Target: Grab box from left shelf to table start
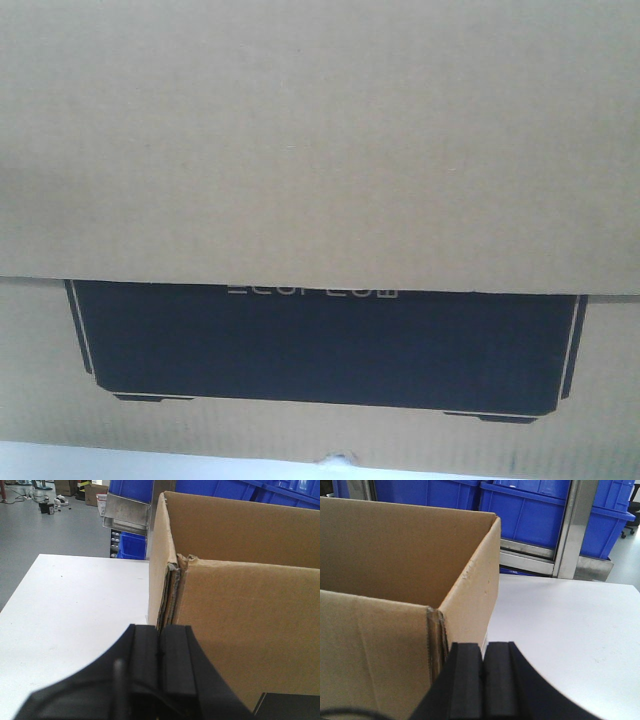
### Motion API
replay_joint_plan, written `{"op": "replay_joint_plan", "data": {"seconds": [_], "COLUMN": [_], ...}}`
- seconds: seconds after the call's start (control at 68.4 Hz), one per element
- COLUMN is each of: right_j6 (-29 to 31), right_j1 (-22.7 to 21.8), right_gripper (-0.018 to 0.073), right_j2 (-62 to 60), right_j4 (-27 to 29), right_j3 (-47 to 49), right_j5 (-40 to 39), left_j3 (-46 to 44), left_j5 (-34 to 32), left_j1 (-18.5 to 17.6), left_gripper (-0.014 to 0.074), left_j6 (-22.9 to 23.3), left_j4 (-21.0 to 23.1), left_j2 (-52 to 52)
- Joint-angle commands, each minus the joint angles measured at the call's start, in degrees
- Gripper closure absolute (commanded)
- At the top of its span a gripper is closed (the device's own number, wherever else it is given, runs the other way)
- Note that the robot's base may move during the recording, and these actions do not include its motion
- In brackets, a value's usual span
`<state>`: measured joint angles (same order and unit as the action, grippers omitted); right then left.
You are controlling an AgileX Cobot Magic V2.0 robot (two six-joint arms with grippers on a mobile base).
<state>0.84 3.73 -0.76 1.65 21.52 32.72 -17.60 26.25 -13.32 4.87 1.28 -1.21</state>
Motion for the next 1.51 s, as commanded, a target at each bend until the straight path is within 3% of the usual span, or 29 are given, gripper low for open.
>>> {"op": "replay_joint_plan", "data": {"seconds": [0.0,0.263,0.468,0.599,0.789,0.833,1.491], "right_j6": [0.09,0.09,0.09,0.09,0.09,0.09,0.09], "right_j1": [-0.12,-0.12,-0.12,-0.12,-0.12,-0.12,-0.12], "right_gripper": [0.0502,0.0502,0.0502,0.0502,0.0502,0.0502,0.0502], "right_j2": [0.15,0.15,0.15,0.15,0.08,0.08,0.08], "right_j4": [-0.71,-0.71,-0.71,-0.71,-0.71,-0.71,-0.71], "right_j3": [1.39,1.39,1.39,1.39,1.39,1.39,1.39], "right_j5": [-5.57,-5.57,-5.57,-5.57,-5.51,-5.51,-5.51], "left_j3": [-1.55,-0.57,1.47,7.87,19.46,18.82,19.14], "left_j5": [-5.51,-5.53,-6.72,-12.44,-27.45,-23.63,-23.55], "left_j1": [-0.21,-0.08,5.45,8.53,9.07,9.07,9.07], "left_gripper": [0.0688,0.0688,0.0688,0.0688,0.0688,0.0688,0.0688], "left_j6": [-0.11,-0.11,-0.11,-2.43,-2.86,-2.86,-2.86], "left_j4": [0.52,0.39,0.18,0.18,0.18,0.18,0.18], "left_j2": [-0.71,-0.71,-0.18,3.05,2.68,2.8,2.69]}}
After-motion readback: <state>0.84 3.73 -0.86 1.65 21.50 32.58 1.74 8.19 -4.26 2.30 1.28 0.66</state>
